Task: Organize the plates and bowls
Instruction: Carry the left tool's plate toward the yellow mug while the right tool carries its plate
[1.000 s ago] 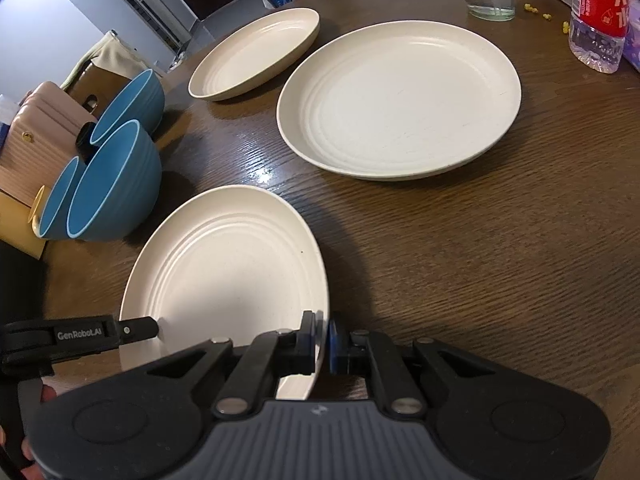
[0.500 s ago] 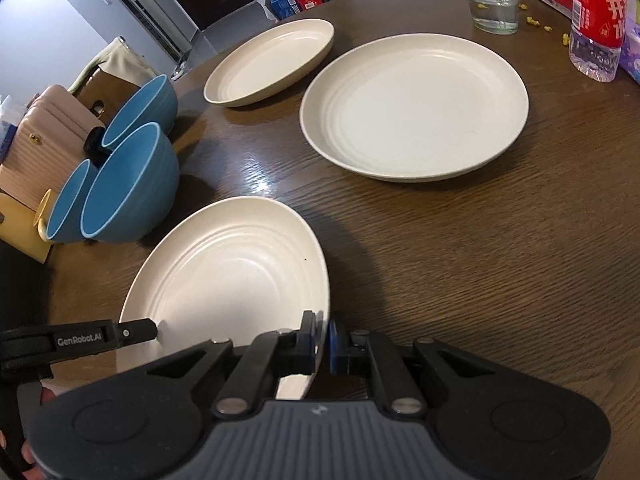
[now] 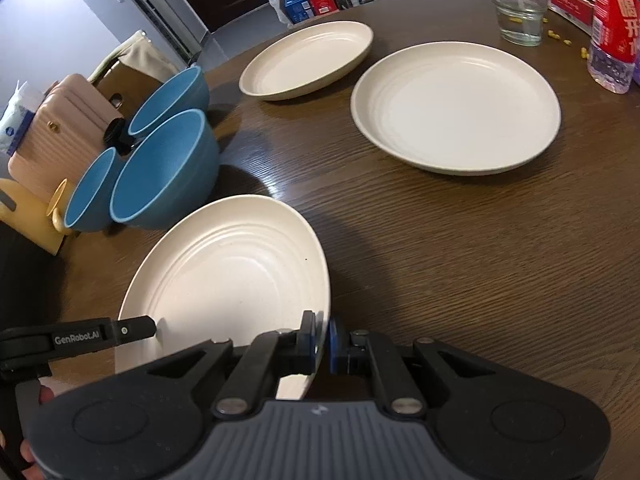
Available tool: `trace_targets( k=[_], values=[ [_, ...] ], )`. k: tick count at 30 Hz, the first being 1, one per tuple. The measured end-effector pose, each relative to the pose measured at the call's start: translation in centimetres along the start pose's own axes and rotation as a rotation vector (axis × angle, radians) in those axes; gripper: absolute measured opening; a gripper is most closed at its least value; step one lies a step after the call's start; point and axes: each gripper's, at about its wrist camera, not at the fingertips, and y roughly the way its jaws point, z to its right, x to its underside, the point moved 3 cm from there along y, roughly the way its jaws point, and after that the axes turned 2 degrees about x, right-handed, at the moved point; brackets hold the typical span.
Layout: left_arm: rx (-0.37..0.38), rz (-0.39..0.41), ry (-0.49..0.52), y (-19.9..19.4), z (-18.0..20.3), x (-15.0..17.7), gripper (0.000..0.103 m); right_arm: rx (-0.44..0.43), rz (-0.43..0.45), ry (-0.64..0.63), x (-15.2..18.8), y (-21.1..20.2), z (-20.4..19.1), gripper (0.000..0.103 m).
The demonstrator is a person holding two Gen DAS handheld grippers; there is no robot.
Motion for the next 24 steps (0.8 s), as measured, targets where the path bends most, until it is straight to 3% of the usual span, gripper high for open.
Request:
trace_targets(
  k=[24],
  values=[
    [-0.071, 0.032, -0.117, -3.4, -13.5, 0.9, 0.023, -0.056, -0.064, -0.136, 3.0, 2.8, -12.9, 0.007]
  ],
)
